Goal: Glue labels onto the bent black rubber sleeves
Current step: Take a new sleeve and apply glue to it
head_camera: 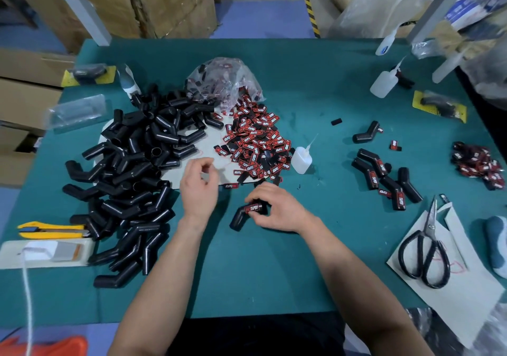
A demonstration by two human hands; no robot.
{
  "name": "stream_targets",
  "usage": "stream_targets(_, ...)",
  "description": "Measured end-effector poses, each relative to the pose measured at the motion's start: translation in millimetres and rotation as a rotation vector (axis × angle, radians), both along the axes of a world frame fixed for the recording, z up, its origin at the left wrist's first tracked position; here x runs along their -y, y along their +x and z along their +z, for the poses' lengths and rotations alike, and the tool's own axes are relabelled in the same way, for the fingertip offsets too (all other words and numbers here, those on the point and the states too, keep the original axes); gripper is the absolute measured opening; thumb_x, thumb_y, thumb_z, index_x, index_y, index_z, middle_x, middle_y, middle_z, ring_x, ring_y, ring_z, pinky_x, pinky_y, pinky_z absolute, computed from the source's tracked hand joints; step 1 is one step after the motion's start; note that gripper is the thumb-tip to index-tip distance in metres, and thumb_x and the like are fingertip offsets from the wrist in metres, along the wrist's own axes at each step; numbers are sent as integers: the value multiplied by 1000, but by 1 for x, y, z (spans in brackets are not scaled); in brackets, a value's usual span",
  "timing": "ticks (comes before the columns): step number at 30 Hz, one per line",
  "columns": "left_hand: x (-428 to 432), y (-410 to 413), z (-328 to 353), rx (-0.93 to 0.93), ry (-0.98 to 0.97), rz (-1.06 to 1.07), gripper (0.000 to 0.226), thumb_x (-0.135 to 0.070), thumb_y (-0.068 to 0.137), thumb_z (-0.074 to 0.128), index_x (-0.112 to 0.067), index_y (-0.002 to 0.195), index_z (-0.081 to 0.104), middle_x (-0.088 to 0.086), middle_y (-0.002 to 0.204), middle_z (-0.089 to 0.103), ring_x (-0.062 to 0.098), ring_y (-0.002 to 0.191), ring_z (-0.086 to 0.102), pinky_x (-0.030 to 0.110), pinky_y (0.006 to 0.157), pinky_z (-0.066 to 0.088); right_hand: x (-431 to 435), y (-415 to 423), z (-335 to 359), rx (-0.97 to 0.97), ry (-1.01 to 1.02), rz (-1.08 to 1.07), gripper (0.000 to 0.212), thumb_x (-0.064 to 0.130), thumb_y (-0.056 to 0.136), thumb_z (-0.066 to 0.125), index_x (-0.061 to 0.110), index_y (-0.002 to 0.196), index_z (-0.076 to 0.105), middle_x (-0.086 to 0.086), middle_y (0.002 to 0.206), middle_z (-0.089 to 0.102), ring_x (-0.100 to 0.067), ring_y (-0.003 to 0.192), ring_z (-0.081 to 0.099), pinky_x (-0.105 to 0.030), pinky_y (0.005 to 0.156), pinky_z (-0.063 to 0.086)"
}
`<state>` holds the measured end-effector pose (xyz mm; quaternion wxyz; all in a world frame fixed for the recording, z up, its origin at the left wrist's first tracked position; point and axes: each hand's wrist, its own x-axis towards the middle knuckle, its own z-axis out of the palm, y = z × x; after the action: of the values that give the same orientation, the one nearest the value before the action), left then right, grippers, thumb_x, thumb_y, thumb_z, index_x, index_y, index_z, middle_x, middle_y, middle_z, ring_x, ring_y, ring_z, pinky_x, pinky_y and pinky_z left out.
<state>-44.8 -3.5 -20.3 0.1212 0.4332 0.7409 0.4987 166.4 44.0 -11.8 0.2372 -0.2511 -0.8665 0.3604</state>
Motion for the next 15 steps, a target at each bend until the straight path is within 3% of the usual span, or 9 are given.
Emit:
stream_targets(4,-5,-25,-3,-376,-151,19,29,-4,95,66,3,124,67,21,129,61,39,121,53,52,105,46,5,0,-2,32,24,111,14,14,81,79,8,93,73,-1,89,70,-21,85,61,-38,81,52)
stream_targets(6,-12,-30,-5,-466,-206,13,37,2,93,63,5,130,63,26,142,54,47,132,46,54,115,37,5,-3,-3,-11,65,39,15,18,86,78,7,95,73,-2,93,70,-21,87,61,-33,85,51)
stream_targets(8,-16,-30,-5,-484,-285,37,45,4,91,60,4,136,59,26,149,50,50,135,43,57,112,37,1,-4,-7,-71,142,-127,15,16,91,75,4,99,73,-5,97,70,-23,91,63,-32,88,50)
stream_targets(11,-17,-27,-6,-511,-333,66,48,5,90,61,0,138,60,23,137,60,50,125,48,60,91,42,-9,-4,-12,-102,167,-351,20,8,93,71,4,113,71,-6,112,70,-23,107,63,-31,98,49)
stream_targets(13,-18,-28,-6,-523,-320,63,44,3,95,59,-2,139,61,22,131,64,48,122,49,55,88,38,-12,-7,-13,-91,147,-420,25,7,93,70,5,118,70,-5,118,67,-21,113,60,-29,103,47)
stream_targets(15,-17,-28,-6,-514,-203,14,40,2,97,60,-4,137,62,19,129,65,40,121,52,48,91,37,-13,-11,-13,-93,113,-487,20,10,93,71,7,113,73,-4,110,69,-18,105,63,-31,96,52)
